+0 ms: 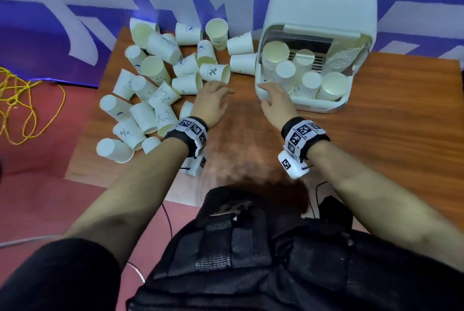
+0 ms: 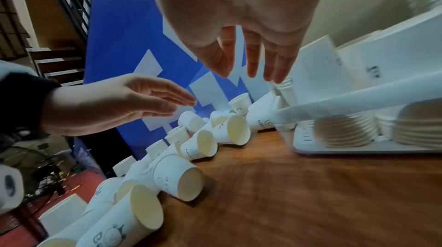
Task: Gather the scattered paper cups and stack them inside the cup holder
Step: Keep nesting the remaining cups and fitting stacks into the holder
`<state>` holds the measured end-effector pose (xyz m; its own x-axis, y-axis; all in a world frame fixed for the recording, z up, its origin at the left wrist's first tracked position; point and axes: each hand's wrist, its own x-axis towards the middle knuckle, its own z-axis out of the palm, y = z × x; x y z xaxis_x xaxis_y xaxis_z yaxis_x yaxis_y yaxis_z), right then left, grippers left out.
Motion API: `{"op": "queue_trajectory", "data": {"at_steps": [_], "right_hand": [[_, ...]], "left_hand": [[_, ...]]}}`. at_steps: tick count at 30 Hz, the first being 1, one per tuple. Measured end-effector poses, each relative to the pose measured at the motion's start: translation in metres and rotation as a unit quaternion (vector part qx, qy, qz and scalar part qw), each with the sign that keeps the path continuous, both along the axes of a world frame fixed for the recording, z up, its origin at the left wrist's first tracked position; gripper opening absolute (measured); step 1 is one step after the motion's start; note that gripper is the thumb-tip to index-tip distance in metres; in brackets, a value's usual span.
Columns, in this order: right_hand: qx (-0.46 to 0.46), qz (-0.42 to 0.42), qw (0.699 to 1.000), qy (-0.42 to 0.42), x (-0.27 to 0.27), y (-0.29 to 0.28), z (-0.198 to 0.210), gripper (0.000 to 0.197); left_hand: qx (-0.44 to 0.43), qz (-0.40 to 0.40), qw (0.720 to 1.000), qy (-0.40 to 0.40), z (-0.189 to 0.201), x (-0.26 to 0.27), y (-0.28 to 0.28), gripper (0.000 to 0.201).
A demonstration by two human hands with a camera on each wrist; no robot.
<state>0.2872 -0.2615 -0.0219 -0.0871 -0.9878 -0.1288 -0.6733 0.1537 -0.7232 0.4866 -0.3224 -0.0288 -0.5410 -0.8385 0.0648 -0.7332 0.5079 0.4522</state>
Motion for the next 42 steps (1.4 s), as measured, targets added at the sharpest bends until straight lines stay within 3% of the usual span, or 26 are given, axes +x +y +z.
{"op": "queue_trajectory", "data": {"at_steps": [6,14,25,30,42], "right_hand": [[0.028,0.035,0.999,-0.009,0.042,-0.018,-0.004,0.045],[0.077,0.080,0.994,0.015,0.079,-0.040,-0.023,0.045],[0.182,0.114,0.976,0.011,0.122,-0.052,-0.048,0.058],[0.225,0.122,0.967,0.007,0.135,-0.055,-0.057,0.065],[0.215,0.063,0.974,-0.036,0.111,-0.056,-0.063,0.064]], "left_hand": [[0.047,0.108,0.992,-0.039,-0.007,0.063,-0.007,0.040],[0.125,0.154,0.976,-0.085,-0.019,0.102,-0.017,0.047],[0.210,0.157,0.960,-0.096,-0.033,0.108,-0.032,0.051],[0.238,0.122,0.957,-0.108,-0.040,0.109,-0.039,0.057],[0.242,0.050,0.969,0.006,-0.026,0.075,-0.058,0.045]]}}
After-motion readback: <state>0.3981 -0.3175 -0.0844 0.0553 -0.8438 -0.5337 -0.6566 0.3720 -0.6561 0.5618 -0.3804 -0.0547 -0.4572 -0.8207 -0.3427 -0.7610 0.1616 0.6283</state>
